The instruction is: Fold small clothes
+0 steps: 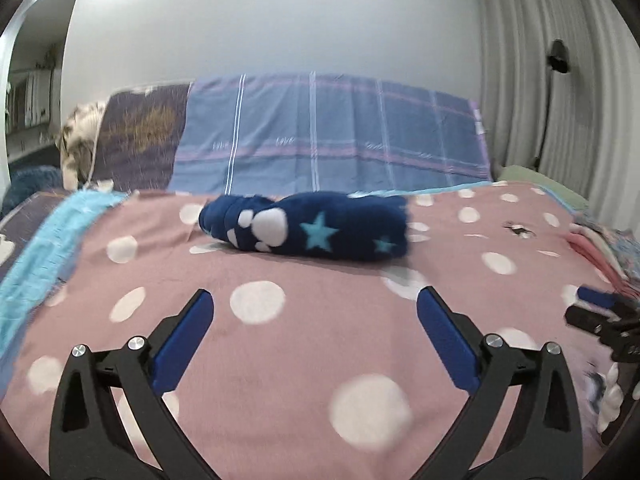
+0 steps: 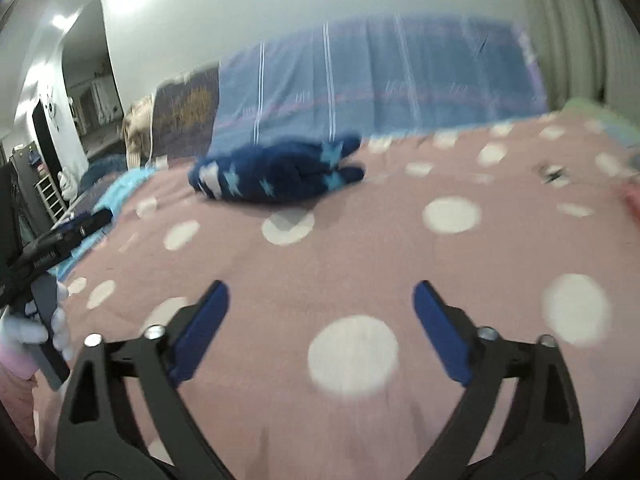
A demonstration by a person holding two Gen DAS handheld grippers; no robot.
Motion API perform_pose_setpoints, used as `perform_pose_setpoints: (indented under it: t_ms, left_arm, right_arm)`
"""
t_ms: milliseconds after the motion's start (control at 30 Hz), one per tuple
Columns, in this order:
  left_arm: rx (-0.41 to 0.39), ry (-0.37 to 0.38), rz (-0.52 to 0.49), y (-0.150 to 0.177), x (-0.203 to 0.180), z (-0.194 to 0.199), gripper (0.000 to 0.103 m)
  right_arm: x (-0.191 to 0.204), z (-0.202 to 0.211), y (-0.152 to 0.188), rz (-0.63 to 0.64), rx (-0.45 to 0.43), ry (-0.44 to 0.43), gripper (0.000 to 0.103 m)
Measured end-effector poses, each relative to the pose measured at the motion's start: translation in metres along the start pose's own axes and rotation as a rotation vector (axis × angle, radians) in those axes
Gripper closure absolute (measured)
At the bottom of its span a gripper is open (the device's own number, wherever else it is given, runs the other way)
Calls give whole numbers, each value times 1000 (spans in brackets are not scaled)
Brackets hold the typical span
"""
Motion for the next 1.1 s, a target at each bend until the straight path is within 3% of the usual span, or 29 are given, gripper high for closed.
perform_pose_setpoints:
  t_ms: [100, 167, 333, 533, 667, 1100]
  left_arm:
    - [-15, -56, 4, 10, -28, 42, 1]
    - [-1, -119, 5, 19, -43, 63, 1]
    - [-28, -78, -4, 32, -78, 104, 1]
    - [-37, -126, -25, 43, -93, 138, 1]
    - [-21, -99, -10, 50, -99, 149, 1]
    - [10, -93, -24, 62, -107, 150, 1]
  right_arm:
    - [-2, 64, 0, 19, -117, 46, 2]
    - [-3, 91, 4, 28, -141, 108, 2]
    - [10, 141, 16, 44, -165, 120, 2]
    - [10, 160, 30, -17, -131, 118, 2]
    - [6, 165, 40, -50, -97, 125, 2]
    - [1, 174, 53, -39, -90, 179, 2]
Point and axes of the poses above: each gripper's, at about its wrist camera, not at the fingertips, and z roughly against the way its jaws point, x to its left, y to its underside, the point moved 9 cm from there along -z, roughly the way its jaws point, and after that the axes turned 12 degrees about y, right-handed, at the moved point
